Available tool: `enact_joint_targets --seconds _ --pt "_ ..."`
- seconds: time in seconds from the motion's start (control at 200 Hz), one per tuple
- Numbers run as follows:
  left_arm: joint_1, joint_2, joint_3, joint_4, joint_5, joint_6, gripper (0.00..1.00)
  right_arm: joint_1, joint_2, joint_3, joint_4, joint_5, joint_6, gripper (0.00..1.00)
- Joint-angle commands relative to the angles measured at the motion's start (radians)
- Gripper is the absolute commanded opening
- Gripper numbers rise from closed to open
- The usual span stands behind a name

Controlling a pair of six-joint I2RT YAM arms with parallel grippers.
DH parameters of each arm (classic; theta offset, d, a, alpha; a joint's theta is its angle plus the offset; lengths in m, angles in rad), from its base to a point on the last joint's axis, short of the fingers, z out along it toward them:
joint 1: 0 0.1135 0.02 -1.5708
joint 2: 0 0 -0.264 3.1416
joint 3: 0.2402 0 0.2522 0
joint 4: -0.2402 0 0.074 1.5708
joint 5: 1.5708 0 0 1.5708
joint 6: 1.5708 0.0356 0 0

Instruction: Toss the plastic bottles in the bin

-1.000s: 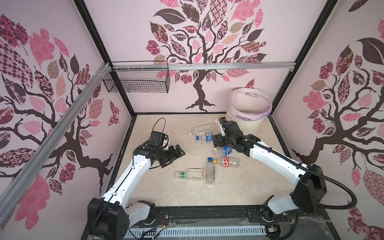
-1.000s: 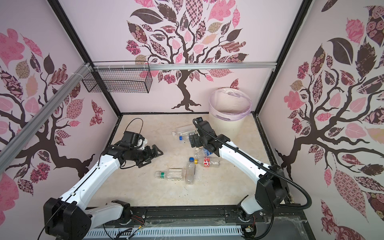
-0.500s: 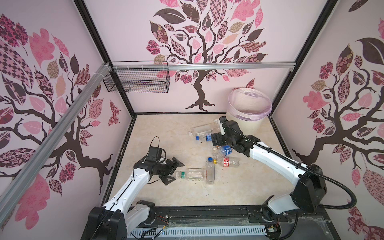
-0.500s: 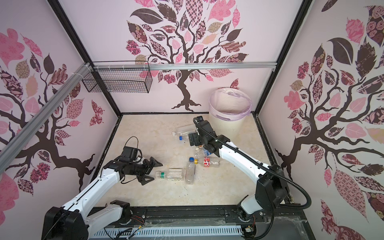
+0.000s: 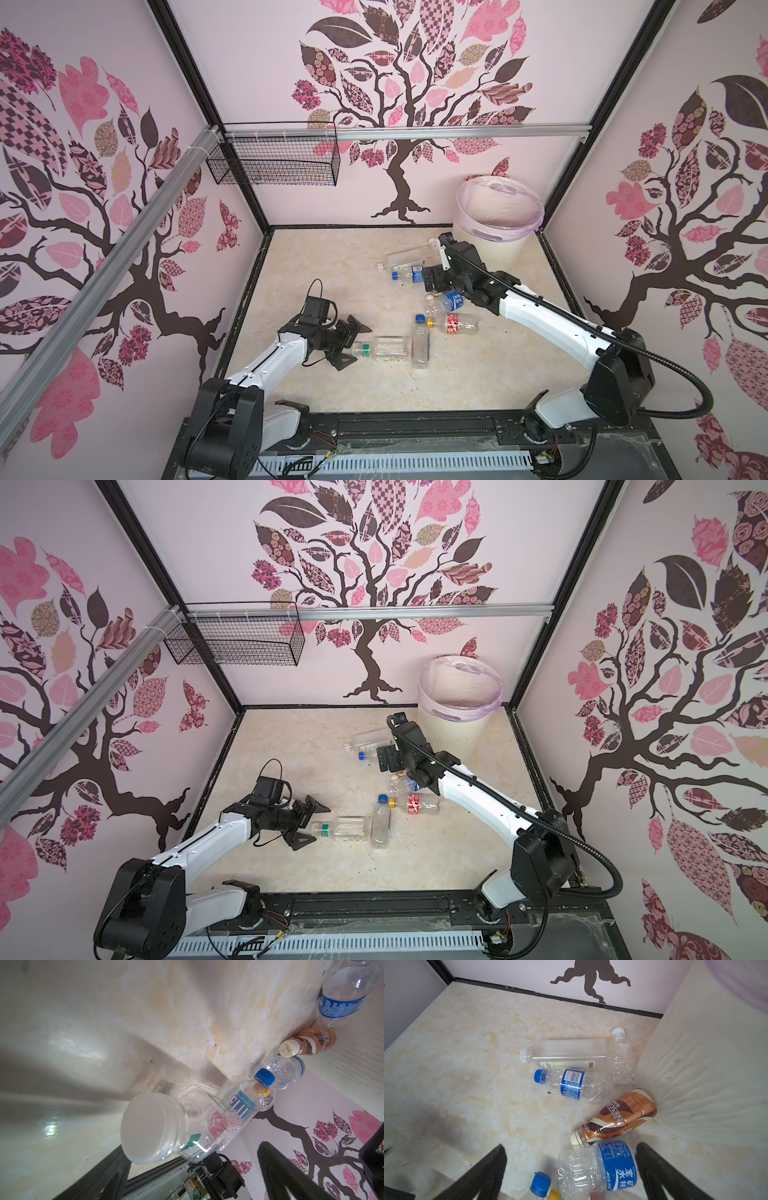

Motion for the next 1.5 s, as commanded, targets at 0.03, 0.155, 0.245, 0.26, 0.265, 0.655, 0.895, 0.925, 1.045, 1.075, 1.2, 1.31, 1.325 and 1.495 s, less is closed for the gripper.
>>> enact_joint_targets --seconds 0.03,0.155,0.245,0.26,0.265,0.655,0.895,0.925,1.045,1.075,1.2,1.31,1.325,1.495 --pt "-0.012 0.047 0.036 0.068 -0.016 0.003 0.98 0.000 -0.060 -0.001 0.005 0.001 0.012 1.00" --pt "-0.029 0.079 0.041 0.108 -0.026 -0.013 0.98 0.000 -0.065 -0.012 0.009 0.004 0.010 0.99" --pt "-0.053 0.097 0.061 0.128 -0.049 -0.027 0.98 0.000 -0.068 -0.022 0.014 0.001 0.018 0.99" --pt "-0.057 0.100 0.064 0.134 -0.054 -0.030 0.98 0.001 -0.069 -0.023 0.015 -0.001 0.019 0.99" --pt "-0.060 0.102 0.065 0.135 -0.055 -0.031 0.98 0.001 -0.068 -0.023 0.016 -0.002 0.019 0.99" --pt "-0.116 0.232 0.165 0.214 -0.117 -0.078 0.98 0.001 -0.080 -0.051 0.032 -0.007 0.027 1.00" --pt "-0.133 0.315 0.254 0.240 -0.118 -0.067 0.98 0.001 -0.076 -0.051 0.037 -0.008 0.028 1.00" --pt "-0.133 0.320 0.264 0.235 -0.112 -0.059 0.98 0.000 -0.076 -0.052 0.037 -0.005 0.026 0.99" --pt "-0.133 0.317 0.306 0.147 -0.120 0.028 0.97 0.001 -0.080 -0.053 0.041 0.001 0.024 1.00" --pt "-0.133 0.313 0.311 0.122 -0.128 0.056 0.97 0.001 -0.083 -0.053 0.040 0.002 0.023 0.99" --pt "-0.136 0.305 0.327 0.018 -0.176 0.193 0.93 -0.001 -0.083 -0.059 0.050 0.004 0.022 0.99" --pt "-0.149 0.308 0.370 -0.106 -0.250 0.349 0.91 0.000 -0.085 -0.064 0.057 -0.002 0.031 0.99" --pt "-0.149 0.308 0.374 -0.120 -0.261 0.366 0.91 0.000 -0.085 -0.065 0.059 -0.004 0.033 0.99" --pt "-0.184 0.273 0.400 -0.193 -0.369 0.503 0.90 0.000 -0.085 -0.075 0.068 -0.011 0.042 1.00"
